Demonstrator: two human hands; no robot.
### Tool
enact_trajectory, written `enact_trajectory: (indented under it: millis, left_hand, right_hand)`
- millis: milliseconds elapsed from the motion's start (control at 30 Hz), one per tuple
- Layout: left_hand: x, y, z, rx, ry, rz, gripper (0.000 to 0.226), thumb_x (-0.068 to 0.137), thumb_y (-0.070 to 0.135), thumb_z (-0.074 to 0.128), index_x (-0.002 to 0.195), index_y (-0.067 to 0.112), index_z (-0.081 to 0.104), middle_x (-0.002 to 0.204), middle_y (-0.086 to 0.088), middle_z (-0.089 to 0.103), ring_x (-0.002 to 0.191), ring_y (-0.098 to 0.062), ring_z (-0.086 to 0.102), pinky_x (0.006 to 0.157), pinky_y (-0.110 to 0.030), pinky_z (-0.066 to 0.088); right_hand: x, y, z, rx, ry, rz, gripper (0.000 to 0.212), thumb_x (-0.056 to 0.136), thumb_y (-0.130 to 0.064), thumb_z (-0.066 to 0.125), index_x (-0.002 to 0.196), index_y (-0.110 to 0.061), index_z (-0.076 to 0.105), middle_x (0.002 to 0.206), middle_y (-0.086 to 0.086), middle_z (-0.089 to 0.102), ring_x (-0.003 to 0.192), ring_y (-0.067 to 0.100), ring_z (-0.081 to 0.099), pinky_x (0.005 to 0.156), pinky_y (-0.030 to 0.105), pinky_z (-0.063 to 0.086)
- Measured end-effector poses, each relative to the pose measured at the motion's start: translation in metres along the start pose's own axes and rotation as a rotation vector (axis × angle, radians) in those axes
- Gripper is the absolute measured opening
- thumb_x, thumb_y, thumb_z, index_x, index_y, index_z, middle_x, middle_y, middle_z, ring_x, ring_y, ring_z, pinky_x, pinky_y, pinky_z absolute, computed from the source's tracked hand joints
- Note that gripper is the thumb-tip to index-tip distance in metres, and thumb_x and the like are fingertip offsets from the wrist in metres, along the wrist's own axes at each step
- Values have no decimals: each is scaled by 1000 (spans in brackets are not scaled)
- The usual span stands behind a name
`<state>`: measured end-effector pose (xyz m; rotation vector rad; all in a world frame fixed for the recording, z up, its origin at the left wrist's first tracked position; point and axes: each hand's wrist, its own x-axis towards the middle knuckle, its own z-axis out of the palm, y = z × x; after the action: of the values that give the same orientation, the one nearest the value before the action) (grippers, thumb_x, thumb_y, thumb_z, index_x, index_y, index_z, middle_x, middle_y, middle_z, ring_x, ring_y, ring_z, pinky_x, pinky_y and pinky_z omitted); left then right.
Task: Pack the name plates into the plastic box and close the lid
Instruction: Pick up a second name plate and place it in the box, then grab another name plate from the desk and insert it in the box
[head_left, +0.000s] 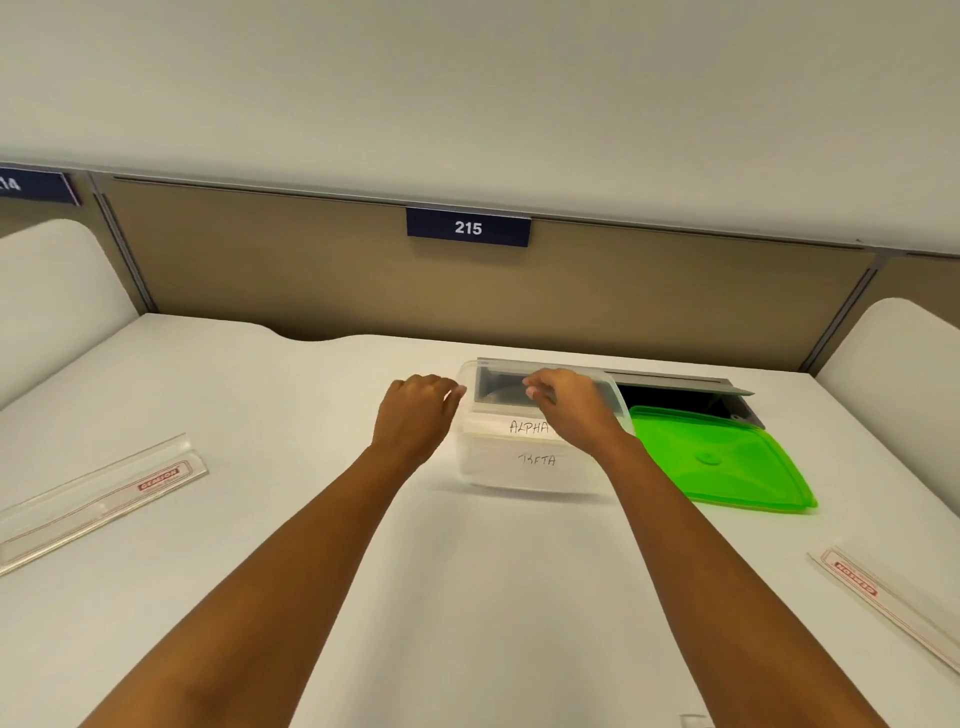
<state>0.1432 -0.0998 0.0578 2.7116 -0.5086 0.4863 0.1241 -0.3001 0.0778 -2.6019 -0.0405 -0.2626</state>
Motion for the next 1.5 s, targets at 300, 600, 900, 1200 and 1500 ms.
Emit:
enact_trajectory:
  millis: [300,600,900,1200,1500]
  left_hand:
    - [-57,-94,-51,-65,75,-313,40,102,29,31,126,15,59,128,-4,64,119,-26,56,100,-36,36]
    - [-110,-210,-101,-140,212,-560,37,101,22,32,119,12,63,124,-8,65,116,-30,55,99,-39,37]
    - [-154,-293,-113,-326,434,-1060,35,98,16,35,118,10,63,122,-15,63,116,-35,53,99,-43,37]
    - [-181,-344,-111,-549,323,-1475,42,99,23,32,126,-1,53,133,-24,49,121,-42,48,101,-46,40]
    - [-176,-370,-99,-975,264,-1541,31,92,17,44,66,3,53,65,-6,56,53,-19,51,49,-25,40]
  right_hand:
    - [-15,-109,63,217,84,-74,25,96,-20,50,112,-10,65,114,8,66,101,21,61,90,32,49]
    - [-11,-220,149,297,-41,-93,26,96,-23,50,115,-12,63,110,7,65,100,21,60,85,27,45]
    - [9,-281,227,433,-167,92,30,95,-26,52,117,-8,61,113,12,67,96,21,59,85,30,46]
    - [47,-299,276,658,-342,449,40,97,-36,42,116,-3,58,96,8,62,80,23,60,101,40,49]
    - [64,-318,287,828,-544,542,37,99,-39,40,115,-10,56,80,8,56,62,16,55,63,24,51]
